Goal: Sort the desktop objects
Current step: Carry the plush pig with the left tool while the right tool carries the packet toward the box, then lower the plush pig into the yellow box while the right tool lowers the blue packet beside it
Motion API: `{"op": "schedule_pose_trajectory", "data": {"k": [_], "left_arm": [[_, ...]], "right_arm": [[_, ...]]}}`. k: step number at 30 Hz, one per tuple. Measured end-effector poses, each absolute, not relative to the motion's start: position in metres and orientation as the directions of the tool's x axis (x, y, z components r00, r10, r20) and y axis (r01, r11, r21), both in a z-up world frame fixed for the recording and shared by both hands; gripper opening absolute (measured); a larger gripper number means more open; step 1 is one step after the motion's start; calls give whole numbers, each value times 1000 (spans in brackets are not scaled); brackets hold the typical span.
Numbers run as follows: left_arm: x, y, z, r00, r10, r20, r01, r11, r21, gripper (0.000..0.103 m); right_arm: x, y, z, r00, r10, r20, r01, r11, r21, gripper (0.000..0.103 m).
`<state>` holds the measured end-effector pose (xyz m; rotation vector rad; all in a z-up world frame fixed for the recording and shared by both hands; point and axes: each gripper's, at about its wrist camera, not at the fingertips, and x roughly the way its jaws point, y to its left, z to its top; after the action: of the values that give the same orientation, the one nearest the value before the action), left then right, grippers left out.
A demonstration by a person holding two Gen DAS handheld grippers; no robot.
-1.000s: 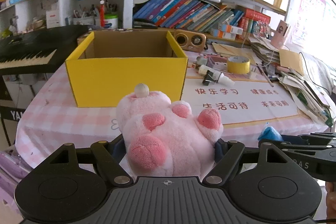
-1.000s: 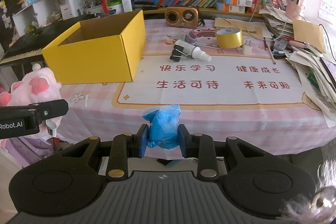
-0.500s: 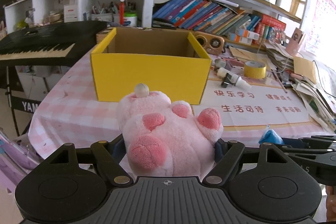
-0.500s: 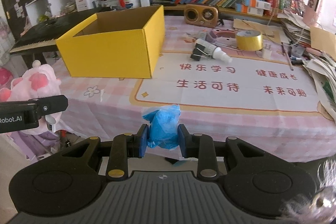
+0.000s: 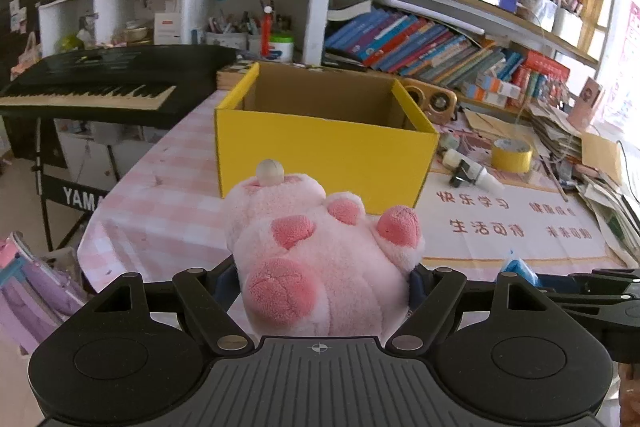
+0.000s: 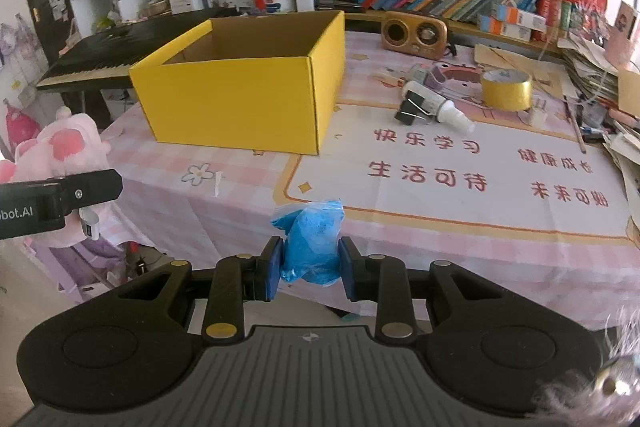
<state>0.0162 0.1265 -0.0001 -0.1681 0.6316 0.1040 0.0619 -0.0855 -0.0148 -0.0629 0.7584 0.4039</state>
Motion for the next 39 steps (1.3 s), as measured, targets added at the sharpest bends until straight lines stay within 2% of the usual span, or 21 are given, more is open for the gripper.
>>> {"op": "schedule_pose_trajectory", "data": {"k": [26, 39], "left_arm": [[15, 141, 5, 819, 86, -567, -181, 977, -114, 79], [70, 146, 38, 867, 112, -486, -166, 984, -70, 79]], "right_arm": [[77, -63, -3, 649, 379, -660, -449, 891, 71, 28], [128, -47, 25, 666, 456, -591, -525, 849, 64, 28]]}}
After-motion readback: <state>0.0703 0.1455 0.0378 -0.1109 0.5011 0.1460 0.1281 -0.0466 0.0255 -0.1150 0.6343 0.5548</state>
